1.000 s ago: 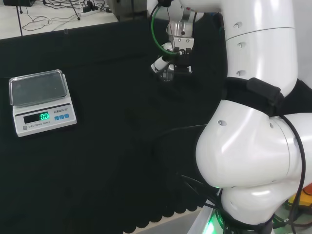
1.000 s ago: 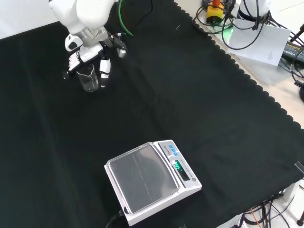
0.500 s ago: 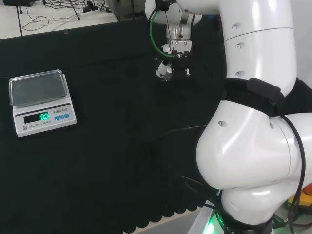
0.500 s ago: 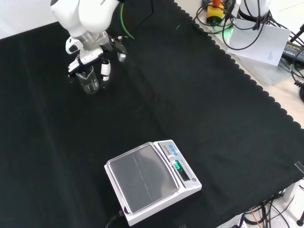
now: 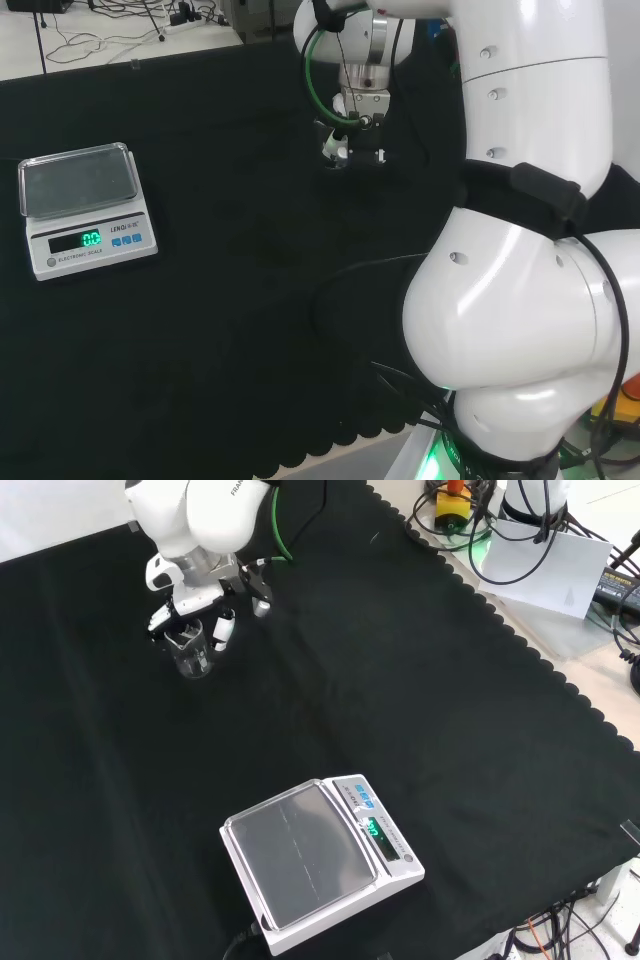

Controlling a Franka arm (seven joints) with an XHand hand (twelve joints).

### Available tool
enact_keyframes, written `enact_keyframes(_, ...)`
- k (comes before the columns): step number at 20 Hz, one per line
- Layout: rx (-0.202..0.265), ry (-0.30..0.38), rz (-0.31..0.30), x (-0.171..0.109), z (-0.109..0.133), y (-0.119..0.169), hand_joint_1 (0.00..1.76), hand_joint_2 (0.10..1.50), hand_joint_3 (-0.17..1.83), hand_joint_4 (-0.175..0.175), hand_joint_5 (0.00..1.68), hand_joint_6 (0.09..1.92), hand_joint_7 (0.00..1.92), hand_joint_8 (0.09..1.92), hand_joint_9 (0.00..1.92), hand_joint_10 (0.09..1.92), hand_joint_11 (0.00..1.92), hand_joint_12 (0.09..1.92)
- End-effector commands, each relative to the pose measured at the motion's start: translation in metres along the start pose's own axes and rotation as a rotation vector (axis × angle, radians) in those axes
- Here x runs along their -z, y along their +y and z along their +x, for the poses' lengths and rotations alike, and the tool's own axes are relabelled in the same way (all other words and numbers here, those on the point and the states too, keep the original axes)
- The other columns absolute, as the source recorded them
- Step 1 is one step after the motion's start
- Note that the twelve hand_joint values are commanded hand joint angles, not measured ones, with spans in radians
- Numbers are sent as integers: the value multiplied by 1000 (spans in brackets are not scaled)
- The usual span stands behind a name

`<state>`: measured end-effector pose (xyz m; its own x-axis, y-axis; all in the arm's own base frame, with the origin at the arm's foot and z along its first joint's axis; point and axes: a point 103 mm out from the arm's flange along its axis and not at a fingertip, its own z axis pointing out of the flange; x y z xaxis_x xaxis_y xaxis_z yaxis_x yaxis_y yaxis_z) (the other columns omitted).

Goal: Pick up the beaker.

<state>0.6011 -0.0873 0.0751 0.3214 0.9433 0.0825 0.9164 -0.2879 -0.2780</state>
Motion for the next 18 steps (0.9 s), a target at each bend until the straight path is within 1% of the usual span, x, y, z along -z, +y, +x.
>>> enact_keyframes(1,-9,3,-26,7,2,0,1176,950,563,-14,765,1360,845,1470,949,1284,1199,959)
enact_keyframes(8,3,3,-36,13,2,0,1182,917,621,-15,777,1361,859,1474,964,1282,1205,957)
enact_keyframes(12,12,-2,-61,41,2,-4,1183,908,635,-14,785,1355,861,1475,966,1281,1201,958)
enact_keyframes(18,17,-14,-104,70,5,-15,1189,888,662,-16,800,1342,872,1471,969,1279,1192,962)
